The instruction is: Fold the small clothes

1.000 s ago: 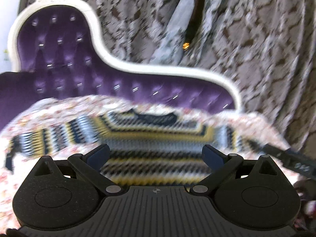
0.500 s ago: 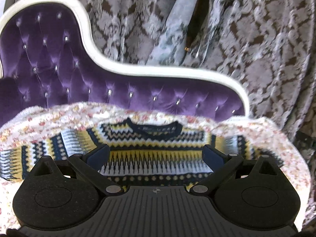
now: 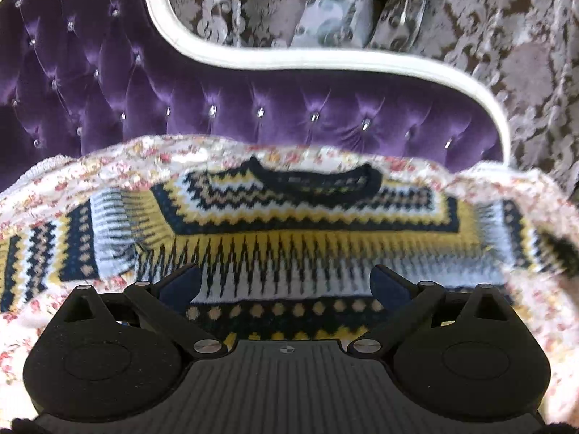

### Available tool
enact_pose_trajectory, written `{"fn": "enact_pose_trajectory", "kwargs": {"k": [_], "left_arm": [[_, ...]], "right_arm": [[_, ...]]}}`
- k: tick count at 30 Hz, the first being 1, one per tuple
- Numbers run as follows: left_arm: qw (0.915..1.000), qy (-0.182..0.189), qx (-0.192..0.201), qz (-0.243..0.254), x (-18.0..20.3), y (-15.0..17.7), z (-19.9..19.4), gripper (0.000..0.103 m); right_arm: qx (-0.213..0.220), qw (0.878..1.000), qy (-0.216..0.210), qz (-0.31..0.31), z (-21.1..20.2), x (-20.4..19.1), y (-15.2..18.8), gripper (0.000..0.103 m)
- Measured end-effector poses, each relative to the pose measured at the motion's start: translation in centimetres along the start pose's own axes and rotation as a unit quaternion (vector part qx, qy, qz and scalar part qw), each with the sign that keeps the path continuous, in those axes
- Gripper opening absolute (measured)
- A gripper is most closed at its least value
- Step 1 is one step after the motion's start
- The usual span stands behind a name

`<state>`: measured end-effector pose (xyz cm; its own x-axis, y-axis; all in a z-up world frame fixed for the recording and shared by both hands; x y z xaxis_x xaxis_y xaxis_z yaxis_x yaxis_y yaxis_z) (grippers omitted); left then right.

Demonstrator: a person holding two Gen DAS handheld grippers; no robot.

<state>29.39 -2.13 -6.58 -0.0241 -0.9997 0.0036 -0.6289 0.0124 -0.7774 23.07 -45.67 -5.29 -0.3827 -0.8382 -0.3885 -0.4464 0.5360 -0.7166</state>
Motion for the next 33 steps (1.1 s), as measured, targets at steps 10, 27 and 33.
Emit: {"fn": "enact_pose_trajectory", "kwargs": {"k": [10, 27, 33], "left_arm": [[0.9987, -0.036, -0.017, 0.032, 0.2, 4.6, 4.6, 0.103], [0.9990, -0.037, -0.001, 0.026, 0.3, 4.8, 4.4, 0.103], [0.9990, -0.038, 0.000, 0.026, 0.3, 4.9, 4.6, 0.103]], "right_arm": [[0.040, 0.993, 0.017, -0.114, 0.4, -2.4, 1.4, 0.067], [-0.049, 0.991, 0.005, -0.122, 4.3, -3.5, 1.9, 0.021], [-0.041, 0.999, -0.030, -0.015, 1.9, -1.1, -1.1, 0.014]]}}
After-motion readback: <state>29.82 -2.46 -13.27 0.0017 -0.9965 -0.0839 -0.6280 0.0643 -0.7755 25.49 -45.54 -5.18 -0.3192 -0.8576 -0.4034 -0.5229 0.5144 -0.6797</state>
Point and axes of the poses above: each gripper's, at about its wrist camera, not at the fingertips, and z roughly the way its jaws point, x to its right, y to its underside, the point moved 2 cm from there along z, roughly the way its jaws point, and after that the axes turned 6 degrees about -y, right-handed, at the moved point
